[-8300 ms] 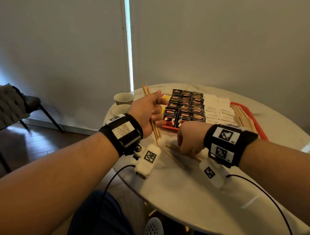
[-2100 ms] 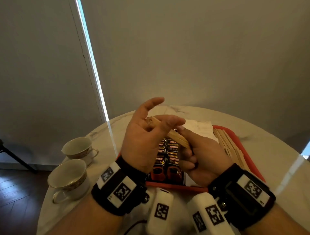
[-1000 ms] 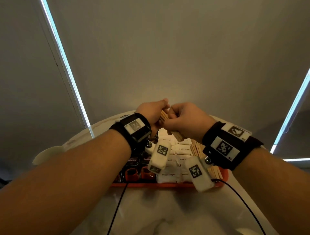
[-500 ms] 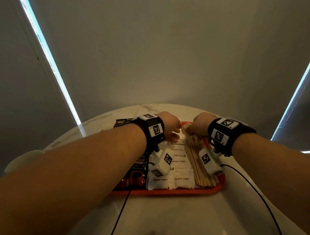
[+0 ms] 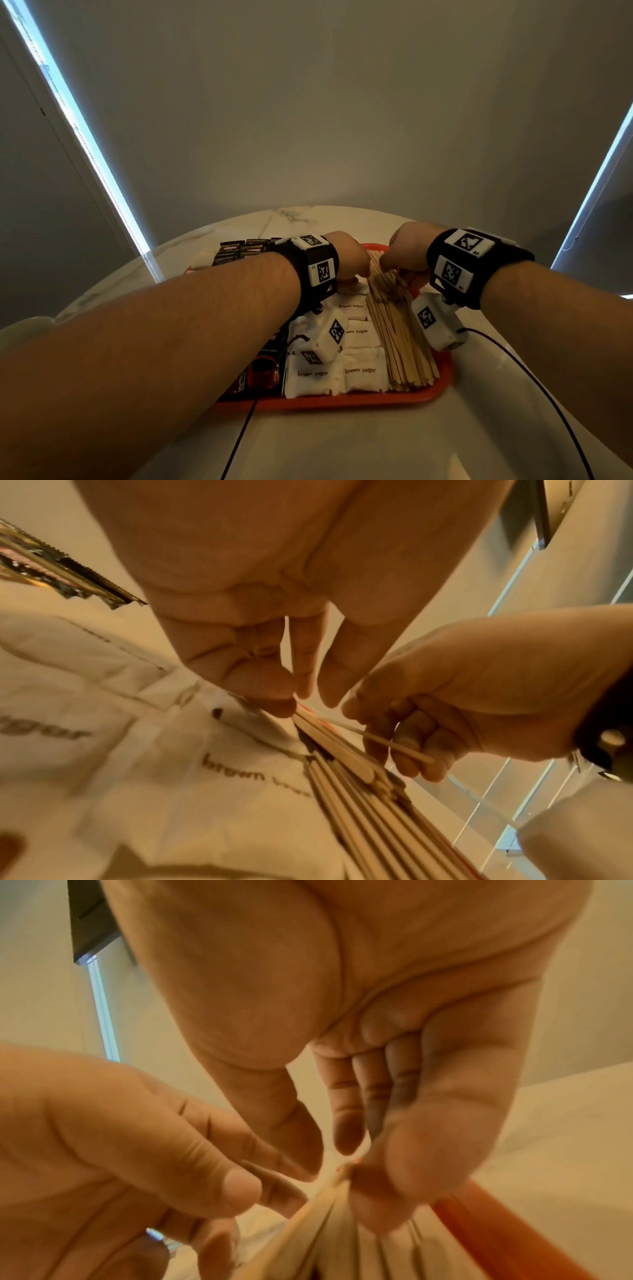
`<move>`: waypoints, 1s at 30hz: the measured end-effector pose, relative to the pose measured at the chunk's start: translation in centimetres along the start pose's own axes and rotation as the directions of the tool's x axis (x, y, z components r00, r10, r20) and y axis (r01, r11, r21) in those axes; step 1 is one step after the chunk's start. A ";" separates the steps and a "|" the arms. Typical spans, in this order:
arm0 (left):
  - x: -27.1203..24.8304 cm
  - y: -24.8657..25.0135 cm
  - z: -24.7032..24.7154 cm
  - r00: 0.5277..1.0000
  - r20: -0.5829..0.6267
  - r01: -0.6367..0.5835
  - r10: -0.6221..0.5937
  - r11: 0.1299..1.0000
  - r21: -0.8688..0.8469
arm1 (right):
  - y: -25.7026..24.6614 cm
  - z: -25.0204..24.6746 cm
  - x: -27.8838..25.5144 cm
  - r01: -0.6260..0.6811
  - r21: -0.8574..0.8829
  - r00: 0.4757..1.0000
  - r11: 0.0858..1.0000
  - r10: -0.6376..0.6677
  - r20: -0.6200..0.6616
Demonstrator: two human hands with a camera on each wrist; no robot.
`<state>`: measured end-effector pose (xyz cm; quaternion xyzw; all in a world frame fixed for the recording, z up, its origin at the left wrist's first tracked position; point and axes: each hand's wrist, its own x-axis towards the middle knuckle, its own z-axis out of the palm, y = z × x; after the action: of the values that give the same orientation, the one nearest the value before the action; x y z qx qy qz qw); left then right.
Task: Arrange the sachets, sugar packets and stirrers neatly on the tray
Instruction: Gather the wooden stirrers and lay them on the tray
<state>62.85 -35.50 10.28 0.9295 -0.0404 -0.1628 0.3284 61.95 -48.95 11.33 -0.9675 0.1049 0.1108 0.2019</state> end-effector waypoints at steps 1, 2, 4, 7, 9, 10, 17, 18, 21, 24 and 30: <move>0.1 0.1 0.1 1.000 0.006 -0.010 0.010 1.000 0.009 | 0.2 -0.2 0.0 -0.010 0.016 1.000 1.000 0.010 0.006; 0.4 0.1 0.2 1.000 0.024 -0.012 0.011 0.999 0.045 | 0.4 -0.4 -0.1 -0.022 0.035 1.000 0.999 0.021 0.015; 0.5 0.4 0.5 0.999 0.041 -0.010 0.006 0.994 0.109 | 0.7 -0.7 -0.3 -0.049 0.086 0.998 0.995 0.045 0.049; 0.9 0.3 0.7 0.997 0.064 -0.041 0.032 0.987 0.154 | 0.9 -0.8 -0.4 -0.049 0.083 0.997 0.995 0.044 0.063; 1.1 0.0 0.8 0.997 0.053 -0.064 0.056 0.984 0.168 | 0.9 -0.6 -0.3 -0.033 0.088 0.997 0.996 0.027 0.078; 1.3 -0.2 0.8 0.997 0.041 -0.070 0.064 0.985 0.157 | 0.9 -0.5 -0.2 -0.029 0.111 0.994 0.993 0.017 0.105; 1.7 -0.3 0.8 1.000 -0.001 -0.029 0.030 0.981 0.194 | 1.5 -0.3 0.2 -0.052 0.246 0.988 0.968 0.014 0.152; 1.9 -0.3 0.8 1.000 -0.010 -0.025 0.028 0.981 0.191 | 1.5 -0.4 0.2 -0.067 0.284 0.988 0.957 0.023 0.155; 1.7 -0.2 1.0 0.999 -0.005 -0.031 0.033 0.979 0.201 | 1.8 -0.3 0.3 -0.060 0.291 0.989 0.955 0.017 0.149; 1.4 -0.1 1.0 0.999 0.002 -0.044 0.045 0.983 0.180 | 1.9 -0.4 0.6 -0.063 0.292 0.992 0.954 0.027 0.124; 0.6 -0.1 0.6 0.996 -0.031 -0.078 0.082 0.992 0.102 | 1.9 -0.7 -0.1 -0.126 0.189 0.989 0.974 0.108 0.101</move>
<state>63.17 -35.92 9.63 0.9452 -0.0799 -0.1308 0.2883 61.55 -50.95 11.28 -0.9292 0.1628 0.1552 0.2933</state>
